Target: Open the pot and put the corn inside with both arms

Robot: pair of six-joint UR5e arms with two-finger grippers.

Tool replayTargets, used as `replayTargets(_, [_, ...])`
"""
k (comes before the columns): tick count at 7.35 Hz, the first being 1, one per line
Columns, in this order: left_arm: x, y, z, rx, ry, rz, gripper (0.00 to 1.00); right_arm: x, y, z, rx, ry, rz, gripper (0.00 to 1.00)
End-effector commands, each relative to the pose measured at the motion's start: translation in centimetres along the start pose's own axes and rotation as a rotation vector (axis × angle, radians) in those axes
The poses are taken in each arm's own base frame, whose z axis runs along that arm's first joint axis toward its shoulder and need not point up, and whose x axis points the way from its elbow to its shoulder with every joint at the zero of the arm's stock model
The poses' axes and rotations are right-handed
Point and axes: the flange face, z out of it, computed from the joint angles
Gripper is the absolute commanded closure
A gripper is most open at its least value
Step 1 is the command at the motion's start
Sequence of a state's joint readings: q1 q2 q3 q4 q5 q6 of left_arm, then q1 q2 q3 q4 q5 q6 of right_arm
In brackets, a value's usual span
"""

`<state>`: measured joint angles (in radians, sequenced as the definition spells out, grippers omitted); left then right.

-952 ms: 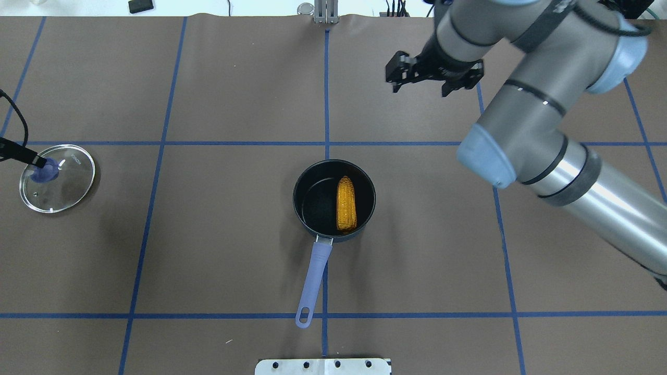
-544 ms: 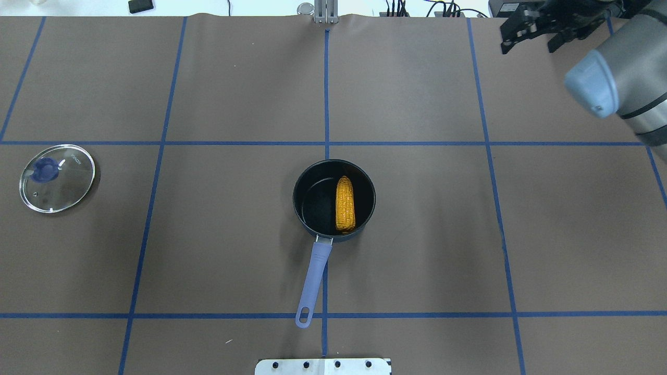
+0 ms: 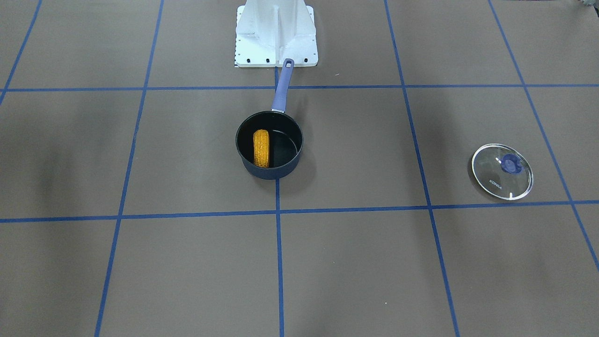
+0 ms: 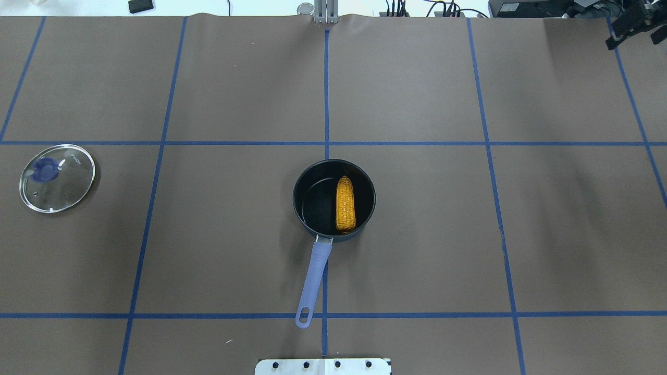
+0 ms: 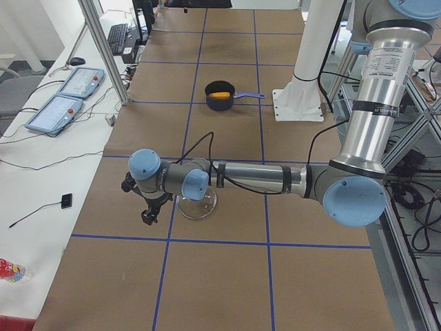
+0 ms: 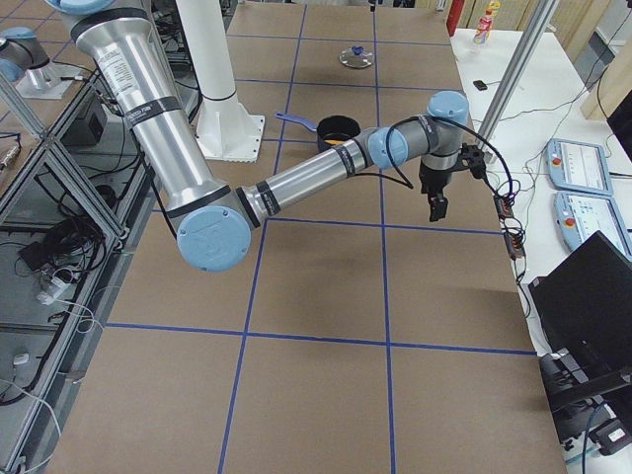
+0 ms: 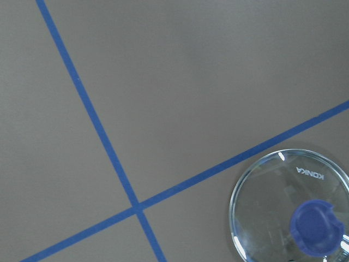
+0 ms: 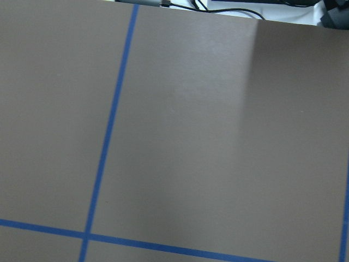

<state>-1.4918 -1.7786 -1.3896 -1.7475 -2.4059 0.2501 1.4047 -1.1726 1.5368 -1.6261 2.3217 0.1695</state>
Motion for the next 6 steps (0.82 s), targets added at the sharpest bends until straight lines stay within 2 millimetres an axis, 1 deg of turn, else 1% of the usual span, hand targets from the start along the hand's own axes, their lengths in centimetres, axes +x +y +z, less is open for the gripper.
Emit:
replayTargets(1, [-3.0, 1.1, -0.9, 0.006, -0.010, 0.009, 0.02, 8.4, 3.7, 0.6, -0.029, 0.001, -0.029, 0.00])
replayTargets(2, [-4.0, 1.7, -2.0, 0.023, -0.018, 0.002, 0.02, 10.9, 5.2, -0.3, -0.018, 0.009, -0.004, 0.00])
replayTargets(3, [-4.8, 2.4, -2.5, 0.027, -0.026, -0.005, 0.02, 12.3, 6.1, -0.7, -0.013, 0.014, 0.014, 0.00])
replayTargets(4, [-5.3, 3.0, -2.2, 0.021, -0.022, -0.020, 0.02, 13.4, 7.3, 0.0, -0.025, 0.014, 0.039, 0.00])
replayTargets(5, [-5.2, 2.8, -2.4, 0.024, -0.024, -0.015, 0.02, 13.6, 7.7, 0.1, -0.023, 0.017, 0.034, 0.00])
replayTargets(6, [-5.2, 2.7, -2.4, 0.025, -0.024, -0.014, 0.02, 14.5, 9.1, 1.1, 0.003, 0.018, 0.014, 0.00])
